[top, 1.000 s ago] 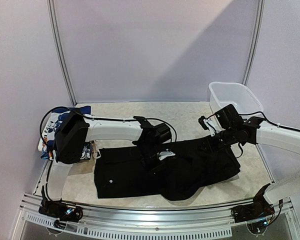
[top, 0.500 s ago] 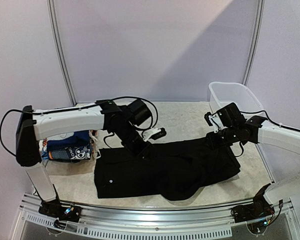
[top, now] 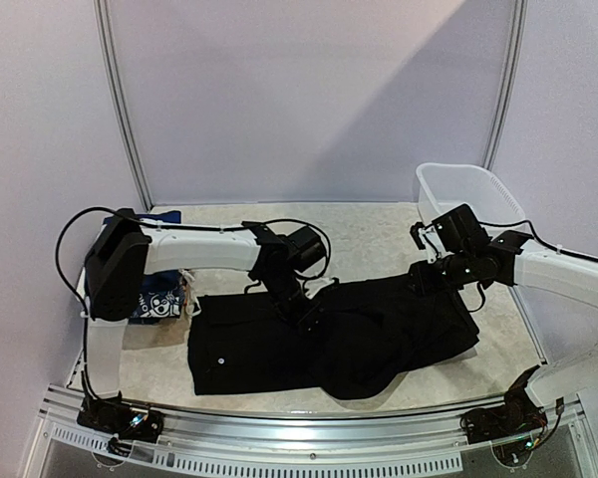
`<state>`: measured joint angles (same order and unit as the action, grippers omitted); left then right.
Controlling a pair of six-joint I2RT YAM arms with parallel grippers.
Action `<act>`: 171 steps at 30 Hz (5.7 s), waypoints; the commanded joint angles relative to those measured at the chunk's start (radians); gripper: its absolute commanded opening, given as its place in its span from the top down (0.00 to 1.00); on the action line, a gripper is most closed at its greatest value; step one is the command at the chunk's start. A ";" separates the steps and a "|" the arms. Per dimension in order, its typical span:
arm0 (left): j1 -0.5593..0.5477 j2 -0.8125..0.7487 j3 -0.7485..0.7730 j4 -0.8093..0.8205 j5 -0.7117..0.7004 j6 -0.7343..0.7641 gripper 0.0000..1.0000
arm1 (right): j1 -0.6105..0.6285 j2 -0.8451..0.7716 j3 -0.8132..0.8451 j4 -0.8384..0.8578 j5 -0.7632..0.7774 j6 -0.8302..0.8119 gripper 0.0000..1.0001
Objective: Fold and stack the mixed laundry pile
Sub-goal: Adjust the rectangle-folded shirt at the center of the board.
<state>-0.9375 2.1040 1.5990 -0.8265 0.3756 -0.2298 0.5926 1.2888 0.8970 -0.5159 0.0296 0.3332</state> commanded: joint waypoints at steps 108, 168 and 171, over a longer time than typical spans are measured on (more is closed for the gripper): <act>0.217 -0.521 -0.253 -0.201 0.119 -0.466 1.00 | -0.023 0.093 0.160 0.058 -0.057 0.025 0.46; 0.246 -0.464 -0.530 0.000 -0.473 -0.376 0.95 | -0.116 0.449 0.198 -0.139 -0.270 -0.018 0.55; 0.238 -0.431 -0.477 -0.065 -0.520 -0.384 0.84 | -0.116 0.434 0.196 -0.143 -0.271 -0.008 0.55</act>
<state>-0.7063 1.6260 1.0649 -0.8509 -0.0784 -0.6014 0.4740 1.7702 1.1023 -0.6716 -0.2245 0.3016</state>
